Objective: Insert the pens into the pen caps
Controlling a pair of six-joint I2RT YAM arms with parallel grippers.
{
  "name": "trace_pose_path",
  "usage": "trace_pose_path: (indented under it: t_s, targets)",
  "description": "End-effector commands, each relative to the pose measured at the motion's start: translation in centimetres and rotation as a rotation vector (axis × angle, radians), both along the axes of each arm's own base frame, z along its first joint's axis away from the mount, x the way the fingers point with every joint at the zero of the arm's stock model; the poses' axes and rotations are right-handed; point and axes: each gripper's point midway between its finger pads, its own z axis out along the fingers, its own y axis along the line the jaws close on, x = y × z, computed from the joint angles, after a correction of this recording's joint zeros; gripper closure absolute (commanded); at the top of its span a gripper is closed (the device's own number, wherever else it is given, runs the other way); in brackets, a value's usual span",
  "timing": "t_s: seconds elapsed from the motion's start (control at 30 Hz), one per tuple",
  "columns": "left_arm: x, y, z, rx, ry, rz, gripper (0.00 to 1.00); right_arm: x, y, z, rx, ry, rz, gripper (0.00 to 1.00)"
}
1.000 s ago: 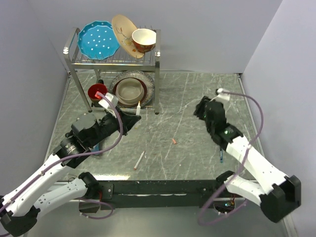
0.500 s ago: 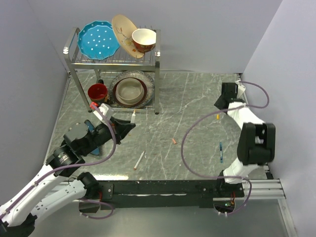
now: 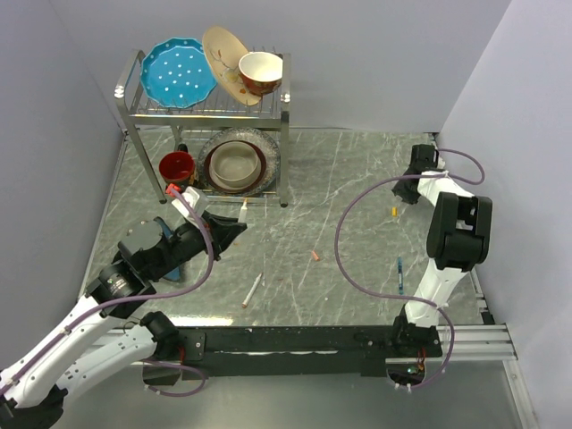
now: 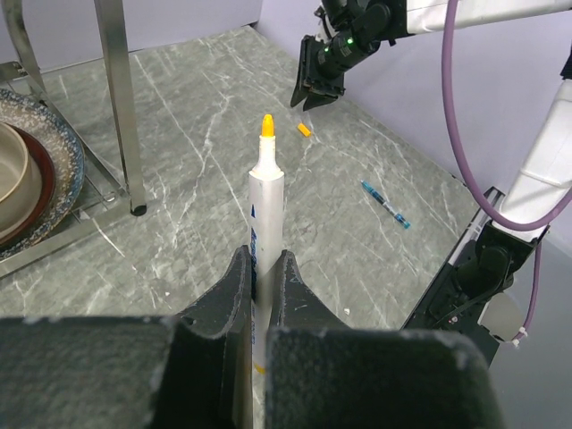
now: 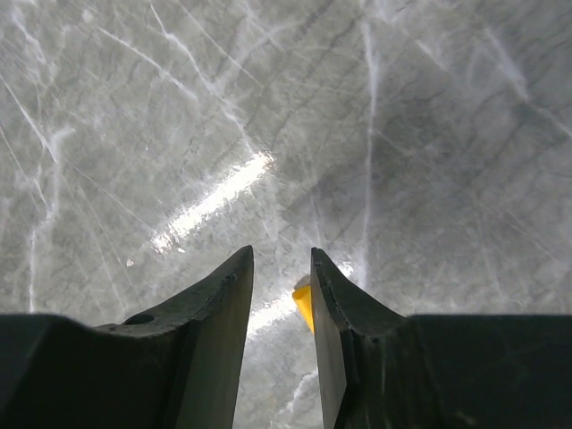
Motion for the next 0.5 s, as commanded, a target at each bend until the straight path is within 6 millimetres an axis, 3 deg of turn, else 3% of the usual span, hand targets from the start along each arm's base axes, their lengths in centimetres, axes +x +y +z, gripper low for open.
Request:
trace_pose_path:
  t_s: [0.0,0.47]
  targets:
    - [-0.2,0.1,1.1,-0.014,-0.043,-0.008,0.99,0.9,0.4,0.3,0.026,-0.014,0.015,0.61]
    - [0.1,0.2,1.1,-0.017,-0.044,0.009,0.99,-1.0,1.6,-1.1,0.068,0.020,0.051,0.62]
